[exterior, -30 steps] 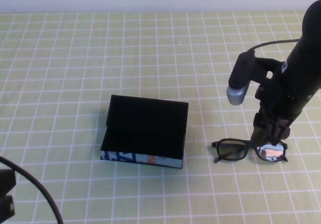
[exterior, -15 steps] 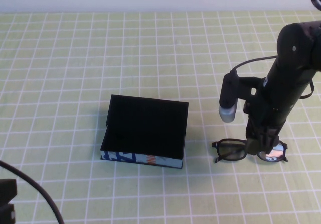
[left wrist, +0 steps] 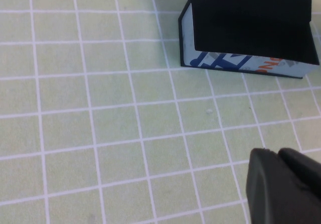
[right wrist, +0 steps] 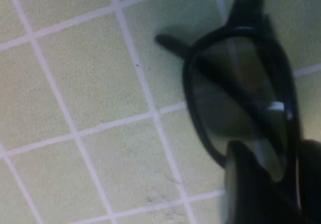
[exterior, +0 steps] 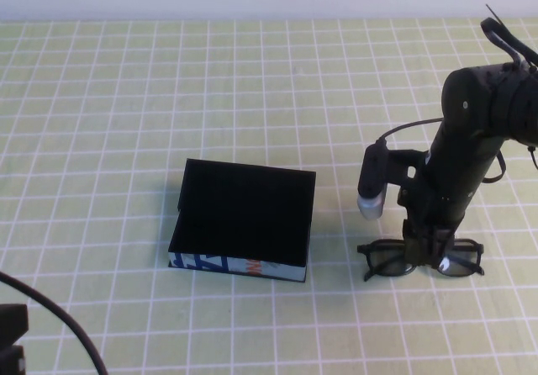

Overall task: Return glasses to glasses case
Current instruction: Pick up the glasses from the table, then place the glasses in the glasses case

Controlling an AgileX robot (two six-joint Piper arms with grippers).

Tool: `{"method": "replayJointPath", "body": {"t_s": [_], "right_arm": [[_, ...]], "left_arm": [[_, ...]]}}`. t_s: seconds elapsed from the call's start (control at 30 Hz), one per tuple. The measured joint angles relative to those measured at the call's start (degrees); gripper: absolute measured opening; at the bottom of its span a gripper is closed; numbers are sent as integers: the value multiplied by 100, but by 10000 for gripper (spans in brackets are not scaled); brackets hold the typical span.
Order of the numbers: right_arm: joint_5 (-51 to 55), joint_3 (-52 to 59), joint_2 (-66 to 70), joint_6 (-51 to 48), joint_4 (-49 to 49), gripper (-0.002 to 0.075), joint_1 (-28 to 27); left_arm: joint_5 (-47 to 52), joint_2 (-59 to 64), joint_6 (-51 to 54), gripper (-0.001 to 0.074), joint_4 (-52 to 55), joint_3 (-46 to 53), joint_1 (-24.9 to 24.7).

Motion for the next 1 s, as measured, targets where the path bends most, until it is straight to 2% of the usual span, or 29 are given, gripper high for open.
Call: {"method": "replayJointPath", "body": {"t_s": [0.13, 0.23, 0.5, 0.73, 1.0], "right_arm": [[150, -4, 0, -9, 0, 66, 0], [260, -37, -26, -9, 0, 21, 0], [366, -259, -178, -22, 0, 7, 0], [825, -1328, -489, -22, 744, 6, 88], [946, -2626, -305, 325, 1006, 6, 1102]], "left_arm": [[0, 0, 0, -3, 0, 0, 0], [0, 0, 0, -3, 0, 0, 0], [0, 0, 0, -3, 0, 0, 0], [9, 0, 0, -3, 0, 0, 0], [9, 0, 0, -3, 0, 0, 0]]}}
